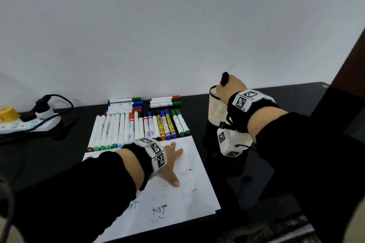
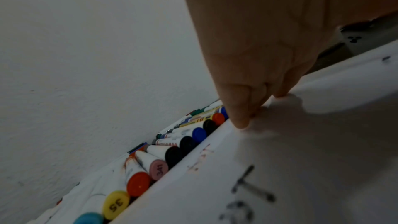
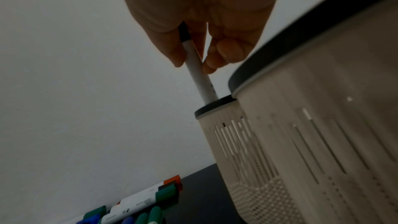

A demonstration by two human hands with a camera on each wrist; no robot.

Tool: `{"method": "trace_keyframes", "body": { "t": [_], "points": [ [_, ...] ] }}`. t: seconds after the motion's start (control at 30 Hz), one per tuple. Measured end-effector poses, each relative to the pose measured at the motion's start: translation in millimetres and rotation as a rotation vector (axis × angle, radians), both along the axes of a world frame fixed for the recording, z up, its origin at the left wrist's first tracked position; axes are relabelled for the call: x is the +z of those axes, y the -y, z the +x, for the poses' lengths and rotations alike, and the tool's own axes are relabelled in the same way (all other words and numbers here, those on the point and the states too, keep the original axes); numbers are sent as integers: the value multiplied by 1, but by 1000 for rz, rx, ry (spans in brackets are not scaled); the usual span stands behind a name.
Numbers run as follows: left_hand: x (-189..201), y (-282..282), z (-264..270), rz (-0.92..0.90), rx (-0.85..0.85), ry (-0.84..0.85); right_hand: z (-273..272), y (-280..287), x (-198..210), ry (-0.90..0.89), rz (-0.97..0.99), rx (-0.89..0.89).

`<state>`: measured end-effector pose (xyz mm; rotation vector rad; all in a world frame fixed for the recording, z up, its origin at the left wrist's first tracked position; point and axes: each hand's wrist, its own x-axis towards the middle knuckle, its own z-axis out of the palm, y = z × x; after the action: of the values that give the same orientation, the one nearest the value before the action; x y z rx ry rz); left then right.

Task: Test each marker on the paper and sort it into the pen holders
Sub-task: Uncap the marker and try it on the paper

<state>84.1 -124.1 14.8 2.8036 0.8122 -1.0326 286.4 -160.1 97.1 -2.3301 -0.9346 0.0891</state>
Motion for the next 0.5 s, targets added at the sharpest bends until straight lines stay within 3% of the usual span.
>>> {"method": "trace_keyframes", "body": {
  "t": [0.5],
  "points": [
    [-7,-4,-5,-59,-2,52,20,-27,-17,83,-172,-15]
  ]
}}
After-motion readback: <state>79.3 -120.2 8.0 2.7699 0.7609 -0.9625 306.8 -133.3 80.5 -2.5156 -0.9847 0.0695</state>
